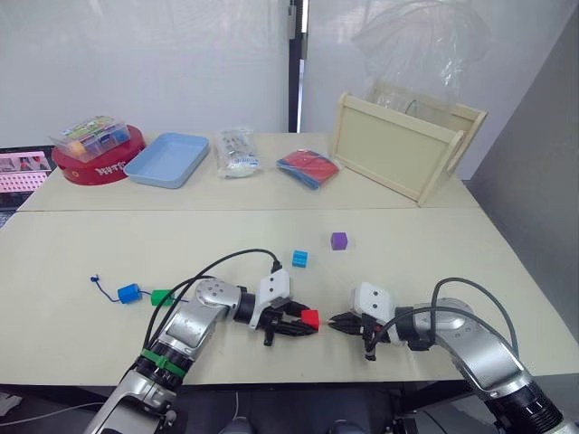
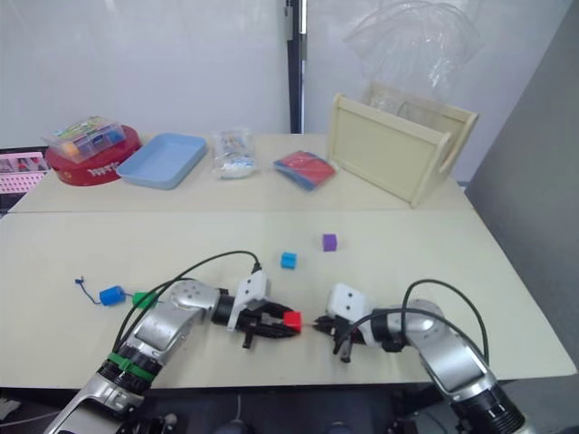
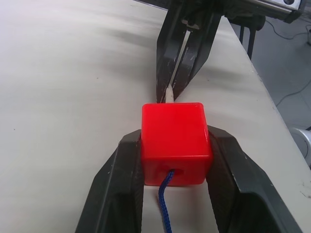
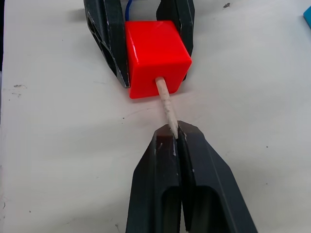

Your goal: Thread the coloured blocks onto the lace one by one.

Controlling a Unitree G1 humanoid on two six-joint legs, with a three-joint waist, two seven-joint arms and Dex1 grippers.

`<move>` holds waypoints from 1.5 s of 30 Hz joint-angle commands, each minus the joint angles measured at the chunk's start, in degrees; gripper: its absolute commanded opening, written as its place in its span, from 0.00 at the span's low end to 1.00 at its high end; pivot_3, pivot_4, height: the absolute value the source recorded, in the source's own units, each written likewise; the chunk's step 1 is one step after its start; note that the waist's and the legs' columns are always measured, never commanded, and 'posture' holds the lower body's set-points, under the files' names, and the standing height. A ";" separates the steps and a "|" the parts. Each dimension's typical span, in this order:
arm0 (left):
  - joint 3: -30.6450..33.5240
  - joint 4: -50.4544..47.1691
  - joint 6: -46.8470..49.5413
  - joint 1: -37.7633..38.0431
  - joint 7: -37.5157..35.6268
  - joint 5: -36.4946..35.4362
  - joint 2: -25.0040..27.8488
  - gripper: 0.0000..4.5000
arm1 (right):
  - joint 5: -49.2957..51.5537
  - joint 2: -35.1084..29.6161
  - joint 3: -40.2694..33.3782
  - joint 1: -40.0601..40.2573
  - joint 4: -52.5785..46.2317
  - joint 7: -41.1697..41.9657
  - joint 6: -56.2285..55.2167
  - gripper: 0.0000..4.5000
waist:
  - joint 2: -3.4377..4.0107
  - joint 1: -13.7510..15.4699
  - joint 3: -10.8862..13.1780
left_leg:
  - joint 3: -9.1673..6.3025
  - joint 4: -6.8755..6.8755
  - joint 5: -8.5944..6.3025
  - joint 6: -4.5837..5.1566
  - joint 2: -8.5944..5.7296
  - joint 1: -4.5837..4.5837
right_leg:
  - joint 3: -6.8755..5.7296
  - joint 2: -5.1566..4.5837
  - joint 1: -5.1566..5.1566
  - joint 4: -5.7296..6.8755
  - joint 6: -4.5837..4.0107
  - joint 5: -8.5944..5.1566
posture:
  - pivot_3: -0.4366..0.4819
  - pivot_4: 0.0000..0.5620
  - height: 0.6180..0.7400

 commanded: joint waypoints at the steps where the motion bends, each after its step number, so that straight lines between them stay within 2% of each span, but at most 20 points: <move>1: 3.47 -3.47 0.65 1.39 -1.30 -1.65 4.08 0.26 | -0.39 -0.08 0.75 -2.39 0.52 1.21 -1.60 0.00 | 0.00 -0.40 0.00 | 0.00 0.00 0.00 0.00 0.01 0.00 | 0.00 0.00 -0.01 0.00 0.00 0.00 | 0.48 0.27 1.00; 3: 4.71 -4.54 0.93 2.55 -1.93 -2.30 6.51 0.26 | -0.37 0.08 1.12 -3.02 0.82 1.53 -1.69 0.00 | 0.00 -0.59 0.00 | -0.01 -0.02 0.00 0.00 0.03 0.02 | 0.00 0.02 -0.01 0.02 0.00 0.00 | 0.48 0.27 1.00; 7: 11.46 -4.69 0.40 8.38 -6.90 -3.94 19.01 0.26 | -0.50 0.23 1.61 -3.39 2.11 2.15 -2.80 0.00 | 0.00 -1.49 0.00 | -0.01 -0.06 0.00 0.00 0.06 0.03 | 0.00 0.03 -0.01 0.01 0.00 0.00 | 0.48 0.27 1.00; 10: 14.05 -2.77 -1.18 10.48 -9.30 -4.38 24.68 0.26 | -0.37 0.16 1.55 -3.63 2.53 2.59 -3.19 0.00 | 0.04 -1.56 0.02 | -0.01 -0.16 -0.01 0.01 0.13 0.13 | 0.00 0.09 -0.02 0.03 -0.01 0.00 | 0.48 0.27 1.00; 15: 16.61 9.21 -9.29 10.04 -13.12 -1.16 32.35 0.26 | -0.21 0.24 1.74 -3.68 2.18 3.29 -3.39 0.00 | 0.04 -1.27 0.02 | 0.02 -0.15 -0.01 0.00 0.11 0.10 | -0.01 0.06 -0.01 0.01 -0.01 -0.01 | 0.48 0.27 1.00; 18: 16.18 16.11 -14.33 8.45 -14.79 0.74 34.79 0.26 | -0.19 0.39 1.90 -3.62 1.64 3.54 -3.26 0.00 | 0.05 -1.49 0.03 | 0.02 -0.16 -0.01 0.01 0.12 0.14 | -0.01 0.09 -0.03 0.03 -0.01 0.00 | 0.48 0.27 1.00; 23: 15.93 24.29 -20.51 5.35 -15.45 3.32 35.48 0.26 | -0.06 0.41 1.85 -3.82 0.97 3.71 -3.01 0.00 | 0.06 -1.48 0.03 | 0.03 -0.19 -0.01 0.01 0.13 0.16 | -0.01 0.09 -0.03 0.06 -0.01 -0.01 | 0.48 0.27 1.00; 29: 18.05 19.53 -15.91 3.82 -16.82 -1.27 33.29 0.26 | 0.16 0.74 1.82 -4.18 -0.23 3.28 -1.95 0.00 | 0.07 -1.37 0.03 | 0.04 -0.19 -0.01 0.01 0.13 0.13 | -0.01 0.08 -0.05 0.09 -0.01 -0.01 | 0.48 0.27 1.00; 31: 18.77 16.95 -13.26 3.30 -16.59 -2.29 33.31 0.49 | 0.23 0.78 1.83 -4.11 -0.94 3.07 -1.31 0.00 | 0.06 -1.27 0.04 | 0.04 -0.15 -0.01 0.01 0.13 0.06 | -0.01 0.08 -0.09 0.09 -0.01 -0.01 | 0.48 0.27 1.00; 36: 19.56 10.22 -6.71 2.08 -16.19 -3.68 34.06 0.83 | 0.33 1.36 2.31 -4.25 -3.50 2.17 1.83 0.00 | 0.03 -1.23 0.05 | 0.02 -0.10 -0.01 0.01 0.12 -0.03 | -0.04 0.07 -0.13 0.09 -0.01 -0.01 | 0.48 0.27 1.00; 39: 20.24 5.13 -1.19 1.70 -15.28 -6.58 32.61 0.83 | 0.25 2.08 2.76 -4.26 -4.73 1.34 3.66 0.00 | 0.03 -1.29 0.05 | 0.02 -0.10 -0.01 0.01 0.12 -0.02 | -0.03 0.07 -0.13 0.09 -0.01 -0.01 | 0.48 0.27 1.00; 42: 19.88 -4.99 7.09 3.12 -11.40 -11.83 27.69 0.83 | 0.11 3.37 3.36 -4.63 -5.13 -0.10 4.69 0.00 | 0.04 -1.15 0.04 | 0.02 -0.10 -0.01 0.01 0.12 -0.03 | -0.03 0.06 -0.13 0.09 -0.01 -0.01 | 0.48 0.27 1.00; 45: 15.68 -11.53 7.85 6.55 -6.97 -11.20 20.79 0.83 | -0.16 4.77 3.78 -5.50 -4.36 -1.05 4.96 0.00 | 0.04 -1.24 0.04 | 0.02 -0.09 -0.01 0.01 0.11 -0.05 | -0.01 0.04 -0.12 0.09 -0.01 0.00 | 0.48 0.27 1.00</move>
